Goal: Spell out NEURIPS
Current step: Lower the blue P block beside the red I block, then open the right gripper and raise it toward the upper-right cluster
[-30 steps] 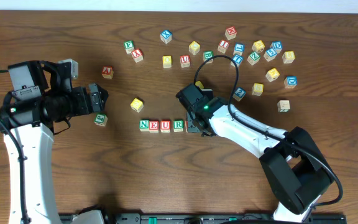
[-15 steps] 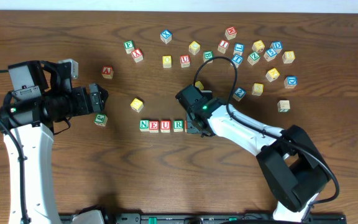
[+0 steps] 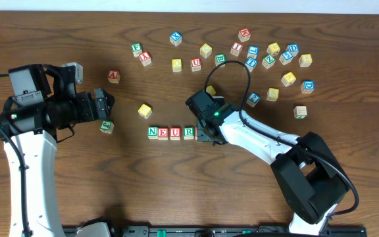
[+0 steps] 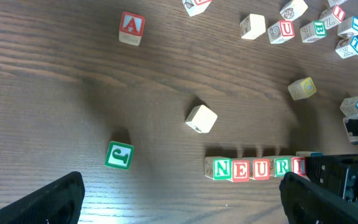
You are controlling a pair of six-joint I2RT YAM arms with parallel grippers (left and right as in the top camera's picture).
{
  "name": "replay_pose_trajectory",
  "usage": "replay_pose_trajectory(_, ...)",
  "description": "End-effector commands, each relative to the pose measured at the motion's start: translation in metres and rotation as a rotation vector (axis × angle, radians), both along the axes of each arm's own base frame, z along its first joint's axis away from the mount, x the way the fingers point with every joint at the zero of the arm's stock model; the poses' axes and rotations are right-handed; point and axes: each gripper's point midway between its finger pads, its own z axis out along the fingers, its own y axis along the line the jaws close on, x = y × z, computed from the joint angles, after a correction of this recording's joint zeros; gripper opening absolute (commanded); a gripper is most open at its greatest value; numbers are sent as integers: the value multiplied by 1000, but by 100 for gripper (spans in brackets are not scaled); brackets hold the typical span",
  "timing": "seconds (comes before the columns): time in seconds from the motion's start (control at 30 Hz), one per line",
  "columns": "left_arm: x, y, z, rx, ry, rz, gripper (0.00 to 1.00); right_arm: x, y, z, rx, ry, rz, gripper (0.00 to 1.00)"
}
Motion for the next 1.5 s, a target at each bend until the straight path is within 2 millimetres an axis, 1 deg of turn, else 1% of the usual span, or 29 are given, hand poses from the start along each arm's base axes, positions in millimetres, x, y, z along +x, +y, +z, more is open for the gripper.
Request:
replay_pose_trajectory(0.0, 3, 3, 8, 8, -21, 10, 99, -2, -1, -2, -7, 4, -7, 32)
replay_pose_trajectory(0.2, 3, 3, 8, 8, -21, 10, 99, -2, -2, 1, -4, 1, -13, 33)
replay_pose_trajectory(0.47, 3, 3, 8, 8, -21, 10, 99, -2, -6, 5, -9, 2, -24, 36)
replay_pose_trajectory(0.63, 3, 3, 8, 9, -21, 10, 98, -1, -7, 5, -8, 2, -28, 36)
replay_pose_trajectory(1.07, 3, 3, 8, 8, -21, 10, 99, 6, -1, 13, 6, -19, -16, 37)
replay_pose_trajectory(1.47, 3, 3, 8, 9, -21, 10, 99, 11, 3, 18, 13, -32, -6, 36)
